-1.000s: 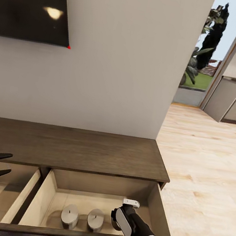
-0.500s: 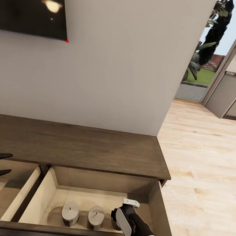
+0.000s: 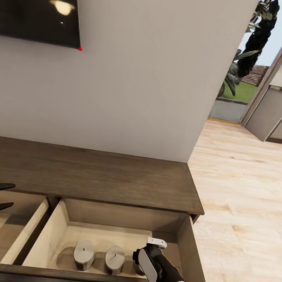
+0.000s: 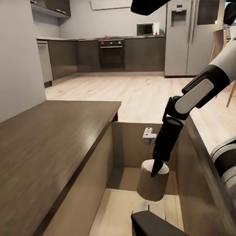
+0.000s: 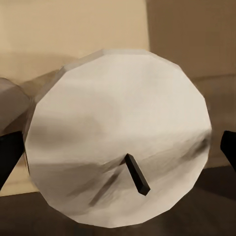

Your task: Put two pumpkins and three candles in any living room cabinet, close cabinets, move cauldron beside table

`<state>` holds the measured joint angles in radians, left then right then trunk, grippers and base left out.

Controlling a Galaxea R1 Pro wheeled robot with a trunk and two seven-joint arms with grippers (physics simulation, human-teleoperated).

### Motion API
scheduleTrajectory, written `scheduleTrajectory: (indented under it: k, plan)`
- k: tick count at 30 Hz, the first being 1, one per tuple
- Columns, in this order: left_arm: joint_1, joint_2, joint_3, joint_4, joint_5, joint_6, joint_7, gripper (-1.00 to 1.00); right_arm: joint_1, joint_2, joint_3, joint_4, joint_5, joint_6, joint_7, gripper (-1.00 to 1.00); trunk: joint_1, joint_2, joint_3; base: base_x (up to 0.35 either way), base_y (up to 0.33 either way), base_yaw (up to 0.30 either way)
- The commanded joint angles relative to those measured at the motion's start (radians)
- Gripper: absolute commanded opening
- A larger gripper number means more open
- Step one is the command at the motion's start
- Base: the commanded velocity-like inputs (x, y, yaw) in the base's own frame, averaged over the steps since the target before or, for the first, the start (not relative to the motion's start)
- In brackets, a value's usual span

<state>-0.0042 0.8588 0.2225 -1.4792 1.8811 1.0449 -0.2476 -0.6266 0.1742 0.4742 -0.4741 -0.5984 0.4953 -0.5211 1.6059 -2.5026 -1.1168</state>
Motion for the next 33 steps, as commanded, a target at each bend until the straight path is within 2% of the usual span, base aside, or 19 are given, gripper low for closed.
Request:
scheduleTrajectory:
  k: [1, 5, 9, 14, 20, 24, 29, 33]
  plan:
    - [0.0, 0.0, 0.0, 0.001, -0.01, 0.002, -0.01, 1.0, -0.001, -0.001, 0.007, -0.001, -0.009, 0.003, -0.008, 1.0, 0.0, 0.0, -0.001, 0.0, 0.0, 0.0]
    - [0.0, -0.001, 0.0, 0.001, -0.011, 0.002, -0.01, 1.0, -0.001, -0.001, 0.007, -0.001, -0.009, 0.003, -0.008, 1.0, 0.0, 0.0, -0.001, 0.0, 0.0, 0.0]
    - [0.0, -0.002, 0.0, 0.001, -0.011, 0.002, -0.01, 1.0, -0.001, -0.001, 0.009, 0.004, -0.009, -0.075, -0.008, 1.0, 0.0, 0.0, -0.001, 0.0, 0.0, 0.0]
    - [0.0, -0.003, 0.0, 0.002, -0.014, 0.002, -0.01, 1.0, -0.001, -0.001, 0.009, 0.026, -0.008, -0.095, -0.008, 1.0, -0.002, 0.0, 0.011, 0.0, 0.0, 0.0]
    - [0.0, -0.004, 0.001, 0.003, -0.074, 0.002, -0.01, 1.0, -0.001, -0.001, 0.008, 0.028, -0.006, -0.095, -0.008, 1.0, -0.004, 0.002, 0.034, 0.0, 0.0, 0.0]
    - [0.0, -0.005, 0.001, 0.005, -0.089, 0.002, -0.009, 1.0, -0.001, -0.001, 0.007, 0.022, -0.007, -0.093, -0.008, 1.0, -0.007, 0.004, 0.049, 0.0, 0.0, 0.0]
    - [0.0, -0.006, 0.002, 0.006, -0.109, 0.002, -0.007, 1.0, -0.001, -0.002, 0.01, -0.002, -0.01, -0.086, -0.011, 1.0, -0.026, 0.039, 0.065, 0.0, 0.0, 0.0]
    - [0.0, -0.007, 0.003, 0.007, -0.124, 0.001, -0.007, 1.0, 0.001, 0.0, 0.012, -0.047, -0.009, -0.018, -0.011, 1.0, -0.041, 0.067, 0.077, 0.0, 0.0, 0.0]
